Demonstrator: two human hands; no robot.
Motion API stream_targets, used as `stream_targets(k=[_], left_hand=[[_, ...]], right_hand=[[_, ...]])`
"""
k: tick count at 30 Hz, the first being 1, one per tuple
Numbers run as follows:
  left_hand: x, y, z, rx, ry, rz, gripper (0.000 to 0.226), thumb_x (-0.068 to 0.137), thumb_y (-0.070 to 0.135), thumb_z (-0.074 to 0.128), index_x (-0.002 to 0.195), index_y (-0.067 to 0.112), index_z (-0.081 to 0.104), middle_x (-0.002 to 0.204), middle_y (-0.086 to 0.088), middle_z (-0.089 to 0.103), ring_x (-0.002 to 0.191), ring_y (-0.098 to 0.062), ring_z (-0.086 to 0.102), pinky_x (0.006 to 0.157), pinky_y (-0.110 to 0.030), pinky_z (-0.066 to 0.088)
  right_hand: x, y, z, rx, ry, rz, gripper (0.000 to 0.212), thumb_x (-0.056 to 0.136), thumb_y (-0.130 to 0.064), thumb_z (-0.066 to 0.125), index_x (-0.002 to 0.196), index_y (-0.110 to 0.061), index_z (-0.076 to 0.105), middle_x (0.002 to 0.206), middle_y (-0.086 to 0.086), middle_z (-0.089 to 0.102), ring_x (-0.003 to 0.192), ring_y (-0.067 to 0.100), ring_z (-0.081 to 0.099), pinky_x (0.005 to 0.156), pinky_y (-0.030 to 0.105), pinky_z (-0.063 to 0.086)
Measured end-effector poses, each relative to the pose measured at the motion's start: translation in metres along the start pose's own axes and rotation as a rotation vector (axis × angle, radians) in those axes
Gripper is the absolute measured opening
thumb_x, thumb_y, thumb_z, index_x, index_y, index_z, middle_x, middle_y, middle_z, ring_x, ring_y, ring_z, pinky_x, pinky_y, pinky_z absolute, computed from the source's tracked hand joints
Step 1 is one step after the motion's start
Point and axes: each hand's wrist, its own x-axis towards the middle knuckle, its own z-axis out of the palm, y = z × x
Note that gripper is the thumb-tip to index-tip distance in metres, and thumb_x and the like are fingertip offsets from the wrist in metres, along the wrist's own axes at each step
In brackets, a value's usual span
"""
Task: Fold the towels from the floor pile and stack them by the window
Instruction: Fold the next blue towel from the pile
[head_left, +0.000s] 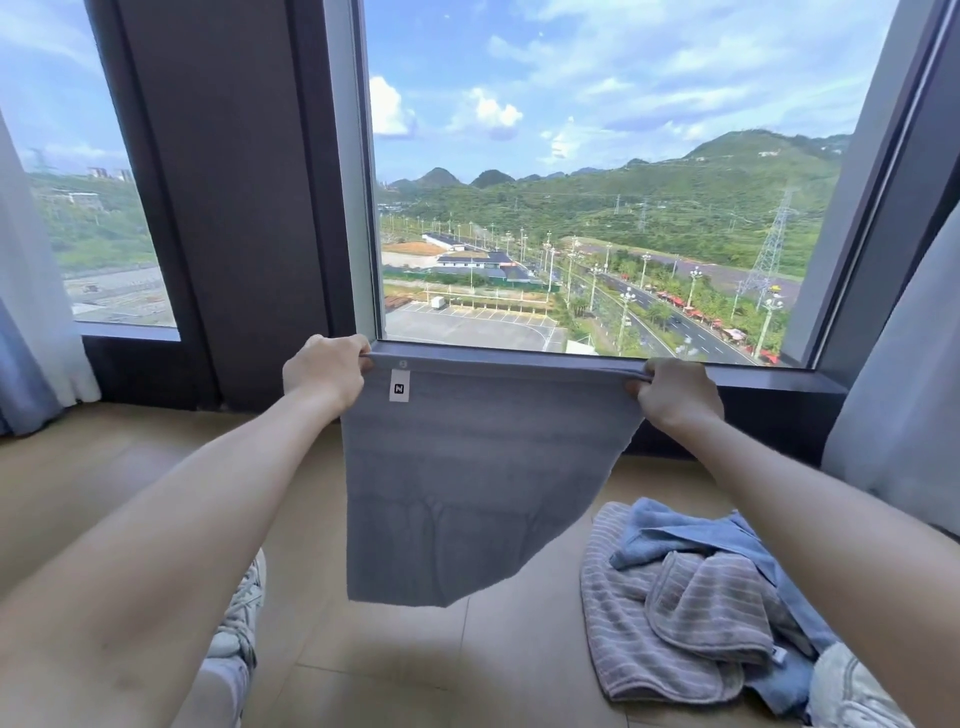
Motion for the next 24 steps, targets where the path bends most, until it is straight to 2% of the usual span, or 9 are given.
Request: stream_targets(k=[5,8,9,11,15,18,19,22,24], left_hand=[[-0.002,0.001,-0.005,-0.144,0.126,-0.019,0.022,0.099,0.024,0.041,0.106,0.013,0.059,0.108,-0.013,0.061,0.097,-0.038,0.054,0.072,-0.035,0.038],[-0.003,0.007,-0.002,-0.059,-0.01,0.005,0.018,0.097,0.016,0.044,0.104,0.015,0.06,0.11,-0.013,0.06,0.097,-0.036,0.054,0.071,-0.035,0.039],[-0.004,0.007,0.0,-0.048,-0.037,0.004,0.018,0.096,0.013,0.044,0.104,0.016,0.061,0.11,-0.013,0.06,0.097,-0.035,0.054,0.07,-0.035,0.039],[-0.001,0.007,0.001,-0.117,-0.024,-0.015,0.018,0.096,0.012,0.045,0.104,0.016,0.061,0.107,-0.014,0.06,0.093,-0.034,0.053,0.069,-0.034,0.039],[0.002,0.005,0.001,-0.237,-0.005,-0.045,0.015,0.096,0.016,0.047,0.099,0.012,0.061,0.104,-0.016,0.061,0.089,-0.033,0.053,0.07,-0.034,0.04],[0.003,0.006,-0.005,-0.416,0.198,-0.055,0.015,0.096,0.016,0.044,0.093,0.008,0.057,0.098,-0.008,0.059,0.088,-0.034,0.054,0.073,-0.035,0.041],[0.004,0.005,-0.005,-0.427,0.223,-0.055,0.015,0.095,0.014,0.043,0.092,0.007,0.056,0.097,-0.006,0.058,0.086,-0.033,0.053,0.074,-0.036,0.042],[0.003,0.003,-0.003,-0.339,0.05,-0.112,0.015,0.092,0.008,0.042,0.089,0.01,0.057,0.097,-0.013,0.063,0.081,-0.033,0.06,0.071,-0.038,0.051],[0.001,0.002,-0.002,-0.341,0.053,-0.142,0.016,0.094,0.01,0.043,0.093,0.008,0.059,0.1,-0.017,0.062,0.087,-0.035,0.056,0.069,-0.036,0.046]], right_hand=[[0.004,0.002,-0.003,0.065,0.118,-0.059,0.013,0.094,-0.013,0.046,0.094,-0.009,0.058,0.091,0.012,0.058,0.08,0.028,0.052,0.063,0.029,0.036],[-0.001,0.005,0.001,-0.158,-0.216,0.04,0.014,0.087,-0.009,0.047,0.078,-0.011,0.058,0.078,0.008,0.062,0.07,0.023,0.056,0.051,0.023,0.035],[-0.003,0.006,0.004,-0.194,-0.251,0.063,0.015,0.086,-0.008,0.047,0.079,-0.011,0.059,0.079,0.008,0.064,0.073,0.023,0.06,0.051,0.021,0.036],[-0.002,0.004,0.004,-0.124,-0.178,0.068,0.015,0.088,-0.008,0.046,0.084,-0.012,0.059,0.093,0.011,0.064,0.086,0.027,0.061,0.06,0.024,0.039],[-0.001,-0.001,-0.004,0.004,0.028,0.017,0.019,0.092,-0.007,0.043,0.099,-0.01,0.06,0.108,0.015,0.059,0.091,0.031,0.054,0.069,0.031,0.037],[-0.005,-0.006,-0.012,0.198,0.316,-0.075,0.022,0.095,-0.011,0.042,0.11,-0.009,0.058,0.11,0.013,0.06,0.094,0.033,0.055,0.068,0.032,0.036],[-0.004,-0.007,-0.013,0.204,0.334,-0.091,0.022,0.096,-0.013,0.042,0.109,-0.009,0.058,0.11,0.012,0.059,0.093,0.033,0.055,0.068,0.031,0.035],[-0.003,-0.009,-0.011,-0.077,0.052,-0.046,0.017,0.09,-0.005,0.044,0.089,-0.012,0.059,0.103,0.013,0.062,0.083,0.03,0.053,0.064,0.029,0.035],[-0.001,-0.01,-0.009,-0.092,0.029,-0.028,0.021,0.087,0.0,0.042,0.086,-0.012,0.058,0.094,0.012,0.061,0.078,0.028,0.049,0.062,0.03,0.035]])
